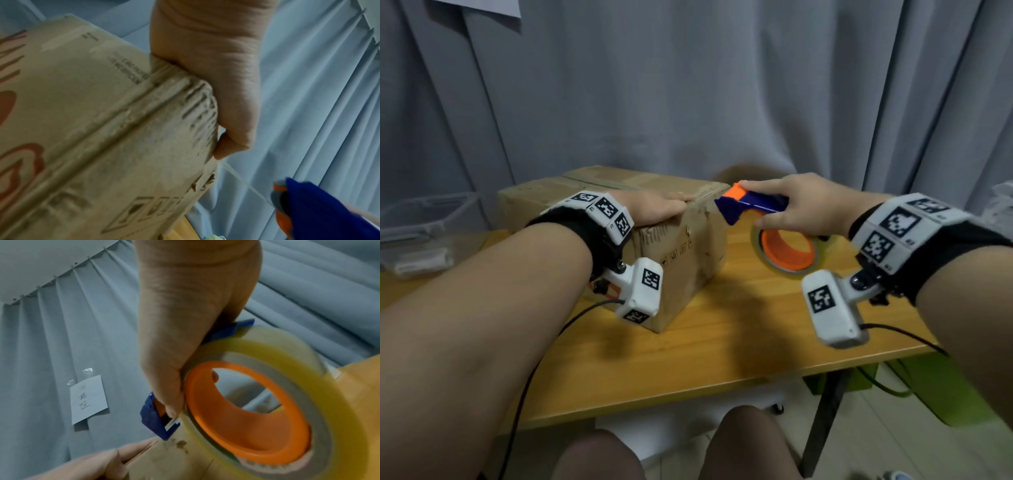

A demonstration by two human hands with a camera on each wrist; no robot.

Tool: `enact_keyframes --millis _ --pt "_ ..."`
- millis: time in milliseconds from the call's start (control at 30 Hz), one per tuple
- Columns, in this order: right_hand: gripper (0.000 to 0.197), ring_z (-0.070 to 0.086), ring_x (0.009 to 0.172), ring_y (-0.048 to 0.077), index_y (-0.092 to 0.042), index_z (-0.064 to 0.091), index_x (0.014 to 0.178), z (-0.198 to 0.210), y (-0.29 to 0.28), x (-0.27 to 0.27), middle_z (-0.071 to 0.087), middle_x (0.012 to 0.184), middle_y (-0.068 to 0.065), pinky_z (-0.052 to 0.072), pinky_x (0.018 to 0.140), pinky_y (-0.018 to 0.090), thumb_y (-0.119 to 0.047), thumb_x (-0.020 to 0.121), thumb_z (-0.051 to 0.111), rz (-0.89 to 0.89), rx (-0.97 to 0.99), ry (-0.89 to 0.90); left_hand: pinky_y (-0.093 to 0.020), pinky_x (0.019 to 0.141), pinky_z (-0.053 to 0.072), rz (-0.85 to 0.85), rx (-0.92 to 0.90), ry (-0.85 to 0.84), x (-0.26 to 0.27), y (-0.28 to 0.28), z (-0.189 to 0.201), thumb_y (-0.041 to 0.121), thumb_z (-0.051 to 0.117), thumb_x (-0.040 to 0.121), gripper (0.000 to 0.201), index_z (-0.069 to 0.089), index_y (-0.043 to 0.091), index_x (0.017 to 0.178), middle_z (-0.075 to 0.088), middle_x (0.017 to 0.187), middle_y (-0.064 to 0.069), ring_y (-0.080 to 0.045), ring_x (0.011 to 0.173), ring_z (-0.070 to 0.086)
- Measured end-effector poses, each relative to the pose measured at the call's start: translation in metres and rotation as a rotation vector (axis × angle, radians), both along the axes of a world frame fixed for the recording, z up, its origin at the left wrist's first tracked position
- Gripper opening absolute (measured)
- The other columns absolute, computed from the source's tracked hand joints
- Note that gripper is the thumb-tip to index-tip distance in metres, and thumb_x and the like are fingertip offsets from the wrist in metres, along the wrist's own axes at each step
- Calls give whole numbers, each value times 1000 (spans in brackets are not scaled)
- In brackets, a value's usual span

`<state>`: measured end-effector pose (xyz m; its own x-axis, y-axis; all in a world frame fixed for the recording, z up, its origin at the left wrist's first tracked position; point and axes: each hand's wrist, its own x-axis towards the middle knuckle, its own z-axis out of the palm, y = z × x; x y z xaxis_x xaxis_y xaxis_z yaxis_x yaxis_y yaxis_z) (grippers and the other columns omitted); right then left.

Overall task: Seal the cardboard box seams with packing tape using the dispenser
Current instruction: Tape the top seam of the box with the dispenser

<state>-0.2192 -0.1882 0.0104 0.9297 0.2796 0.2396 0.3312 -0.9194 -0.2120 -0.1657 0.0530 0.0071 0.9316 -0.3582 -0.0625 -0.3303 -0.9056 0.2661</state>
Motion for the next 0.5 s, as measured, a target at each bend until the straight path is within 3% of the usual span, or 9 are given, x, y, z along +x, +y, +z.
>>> enact_keyframes --millis 200,267,367,500 --pt "64 54 97 13 -43 33 143 -21 -15 -12 53 116 -10 39 82 24 -43 86 63 -13 -12 32 -35 114 24 11 167 -97 3 -11 -5 32 40 95 56 23 27 148 31 153 -3 -23 136 33" --pt "64 57 92 13 -44 32 143 -35 -12 -6 59 115 -7 46 82 29 -45 87 61 -9 -5 61 -35 110 31 -1 200 -119 4 -11 -8 33 48 90 65 21 27 149 35 150 -2 -23 132 40" --pt "67 58 90 14 -43 26 146 -50 -10 -1 60 113 -4 50 82 32 -48 88 58 -17 39 73 -33 103 37 -39 197 -140 5 -4 -8 31 52 89 64 25 30 147 47 141 -1 -22 122 49" --pt "71 55 97 19 -40 17 149 -62 3 4 56 116 3 46 84 33 -51 89 54 4 66 33 -33 102 37 -47 244 -253 9 9 -13 29 51 90 65 21 31 149 40 148 2 -22 127 45"
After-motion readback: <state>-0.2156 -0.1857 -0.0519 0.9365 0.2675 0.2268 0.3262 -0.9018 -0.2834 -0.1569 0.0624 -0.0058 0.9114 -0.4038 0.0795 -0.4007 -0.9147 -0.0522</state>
